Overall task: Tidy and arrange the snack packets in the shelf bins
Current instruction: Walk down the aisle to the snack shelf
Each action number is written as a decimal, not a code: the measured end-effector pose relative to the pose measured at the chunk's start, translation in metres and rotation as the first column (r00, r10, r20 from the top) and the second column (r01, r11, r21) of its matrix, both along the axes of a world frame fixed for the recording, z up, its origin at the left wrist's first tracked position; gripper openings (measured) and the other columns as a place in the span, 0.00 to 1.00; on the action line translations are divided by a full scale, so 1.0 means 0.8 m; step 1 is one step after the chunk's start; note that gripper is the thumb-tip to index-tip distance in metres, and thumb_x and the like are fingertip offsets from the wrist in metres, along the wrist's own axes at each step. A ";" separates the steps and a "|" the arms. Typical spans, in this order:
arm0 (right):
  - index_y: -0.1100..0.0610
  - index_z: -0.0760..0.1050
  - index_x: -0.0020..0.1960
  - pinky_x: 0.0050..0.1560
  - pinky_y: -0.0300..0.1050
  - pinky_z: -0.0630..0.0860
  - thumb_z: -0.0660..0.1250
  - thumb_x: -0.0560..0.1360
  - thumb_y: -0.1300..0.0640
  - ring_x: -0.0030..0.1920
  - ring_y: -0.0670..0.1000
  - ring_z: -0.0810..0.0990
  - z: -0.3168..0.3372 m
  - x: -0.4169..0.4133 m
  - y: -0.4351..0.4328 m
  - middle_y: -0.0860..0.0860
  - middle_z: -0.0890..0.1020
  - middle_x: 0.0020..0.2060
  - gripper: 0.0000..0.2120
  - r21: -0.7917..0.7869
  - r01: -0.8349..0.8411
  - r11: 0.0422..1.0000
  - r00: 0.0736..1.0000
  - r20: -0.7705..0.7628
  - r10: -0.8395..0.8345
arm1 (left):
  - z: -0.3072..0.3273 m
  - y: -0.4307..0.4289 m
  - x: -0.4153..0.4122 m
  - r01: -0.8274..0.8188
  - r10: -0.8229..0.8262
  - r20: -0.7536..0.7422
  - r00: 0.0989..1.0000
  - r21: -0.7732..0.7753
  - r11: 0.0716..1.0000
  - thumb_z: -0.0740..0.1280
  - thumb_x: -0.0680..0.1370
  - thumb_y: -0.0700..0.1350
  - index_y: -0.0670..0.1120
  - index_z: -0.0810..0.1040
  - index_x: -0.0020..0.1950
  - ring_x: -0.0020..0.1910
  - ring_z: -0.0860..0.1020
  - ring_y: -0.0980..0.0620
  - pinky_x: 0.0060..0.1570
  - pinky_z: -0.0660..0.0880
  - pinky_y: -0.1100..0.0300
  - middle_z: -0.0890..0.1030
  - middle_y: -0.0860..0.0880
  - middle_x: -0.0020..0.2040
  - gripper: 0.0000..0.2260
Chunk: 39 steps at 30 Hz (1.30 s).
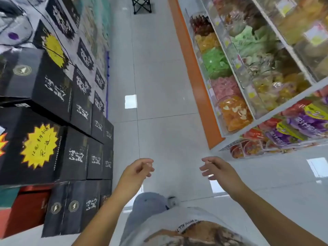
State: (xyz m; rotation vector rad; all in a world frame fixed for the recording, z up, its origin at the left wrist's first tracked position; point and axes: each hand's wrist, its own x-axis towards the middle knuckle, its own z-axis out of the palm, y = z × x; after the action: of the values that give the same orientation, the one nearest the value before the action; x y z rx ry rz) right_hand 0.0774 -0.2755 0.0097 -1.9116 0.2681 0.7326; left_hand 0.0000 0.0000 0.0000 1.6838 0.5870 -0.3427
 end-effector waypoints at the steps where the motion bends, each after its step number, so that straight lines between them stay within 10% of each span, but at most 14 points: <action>1: 0.51 0.77 0.56 0.48 0.44 0.79 0.61 0.80 0.55 0.46 0.51 0.84 -0.003 0.016 0.007 0.49 0.84 0.45 0.08 0.001 -0.017 1.000 1.000 0.006 0.017 | -0.002 0.002 0.003 -0.034 0.034 0.004 0.999 -0.011 0.999 0.63 0.81 0.43 0.50 0.80 0.55 0.42 0.80 0.53 0.43 0.75 0.67 0.84 0.49 0.45 0.07; 12: 0.52 0.77 0.56 0.47 0.44 0.77 0.60 0.80 0.55 0.46 0.52 0.83 -0.041 0.218 0.149 0.50 0.84 0.45 0.08 0.015 -0.128 0.992 0.991 -0.036 0.128 | -0.034 0.127 0.118 -0.192 0.191 -0.088 0.978 -0.002 0.981 0.63 0.81 0.42 0.49 0.81 0.55 0.41 0.81 0.54 0.42 0.75 0.66 0.83 0.48 0.45 0.08; 30: 0.53 0.77 0.55 0.47 0.49 0.80 0.61 0.81 0.56 0.44 0.53 0.83 -0.043 0.591 0.291 0.52 0.84 0.43 0.07 -0.034 0.221 0.975 0.975 -0.028 -0.222 | -0.038 0.331 0.689 0.159 -0.159 -0.037 0.987 0.013 0.987 0.64 0.80 0.45 0.54 0.80 0.54 0.45 0.81 0.55 0.49 0.76 0.61 0.84 0.55 0.46 0.07; 39: 0.54 0.76 0.55 0.43 0.46 0.76 0.60 0.81 0.58 0.44 0.55 0.81 -0.043 0.927 0.380 0.54 0.84 0.44 0.07 0.005 0.084 0.996 0.996 -0.036 -0.084 | -0.018 0.410 0.931 -0.002 0.002 -0.080 0.997 0.001 1.000 0.64 0.81 0.43 0.52 0.80 0.53 0.42 0.80 0.55 0.43 0.76 0.66 0.83 0.52 0.45 0.07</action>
State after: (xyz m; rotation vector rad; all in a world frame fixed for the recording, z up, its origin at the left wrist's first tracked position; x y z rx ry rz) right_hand 0.8189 0.0282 -0.0250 -1.8712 0.3657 0.7112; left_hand 0.7451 0.3276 -0.0148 1.6763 0.6479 -0.4094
